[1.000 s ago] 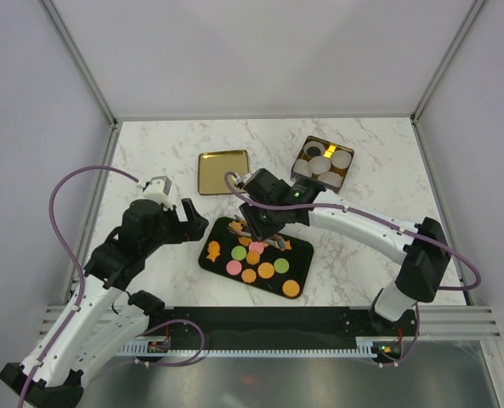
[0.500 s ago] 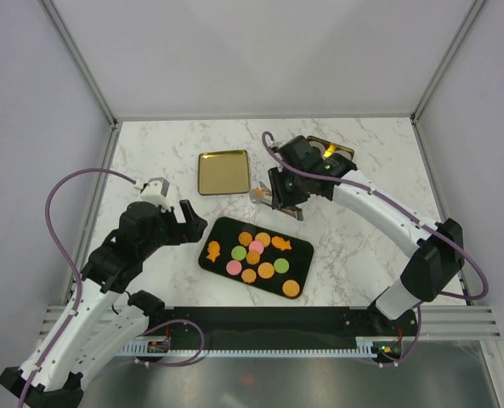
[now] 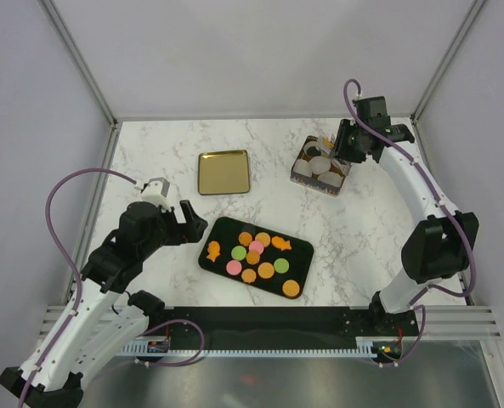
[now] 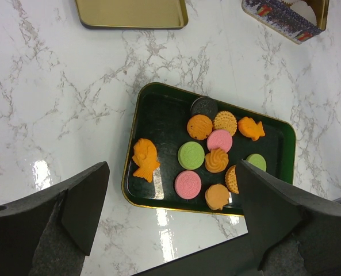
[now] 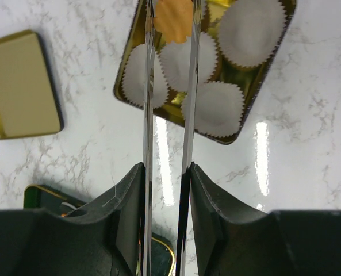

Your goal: Pack the cookies

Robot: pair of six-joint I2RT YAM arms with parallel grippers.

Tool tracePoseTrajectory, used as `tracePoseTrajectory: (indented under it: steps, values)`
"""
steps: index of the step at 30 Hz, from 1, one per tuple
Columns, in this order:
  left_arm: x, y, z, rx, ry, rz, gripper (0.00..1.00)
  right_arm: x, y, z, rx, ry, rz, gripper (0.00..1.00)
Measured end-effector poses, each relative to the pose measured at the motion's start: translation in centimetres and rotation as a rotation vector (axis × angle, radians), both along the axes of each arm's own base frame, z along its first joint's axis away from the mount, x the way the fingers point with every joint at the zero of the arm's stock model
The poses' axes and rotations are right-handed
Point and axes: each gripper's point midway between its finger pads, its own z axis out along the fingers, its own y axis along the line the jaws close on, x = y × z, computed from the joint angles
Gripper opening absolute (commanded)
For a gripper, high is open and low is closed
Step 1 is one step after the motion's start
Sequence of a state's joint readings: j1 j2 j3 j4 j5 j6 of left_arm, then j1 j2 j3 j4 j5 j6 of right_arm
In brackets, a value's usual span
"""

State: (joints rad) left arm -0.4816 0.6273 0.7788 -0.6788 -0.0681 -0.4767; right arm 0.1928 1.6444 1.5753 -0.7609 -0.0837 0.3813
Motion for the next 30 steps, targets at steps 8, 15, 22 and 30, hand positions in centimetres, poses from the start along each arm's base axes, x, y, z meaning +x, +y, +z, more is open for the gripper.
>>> tracePoseTrajectory:
  steps: [8, 15, 22, 30]
  values:
    - [0.0, 0.0, 0.0, 0.000, 0.000, 0.000, 0.99, 1.9, -4.9, -2.2, -0.019, 0.038, -0.131, 0.41]
    - [0.0, 0.0, 0.0, 0.000, 0.000, 0.000, 0.99, 1.9, -5.7, -3.4, -0.040, 0.050, -0.157, 0.41]
    - [0.0, 0.0, 0.0, 0.000, 0.000, 0.000, 0.99, 1.2, -5.9, -4.8, -0.052, 0.084, -0.162, 0.42]
    - [0.0, 0.0, 0.0, 0.000, 0.000, 0.000, 0.99, 1.2, -6.0, -4.9, -0.054, 0.083, -0.164, 0.46]
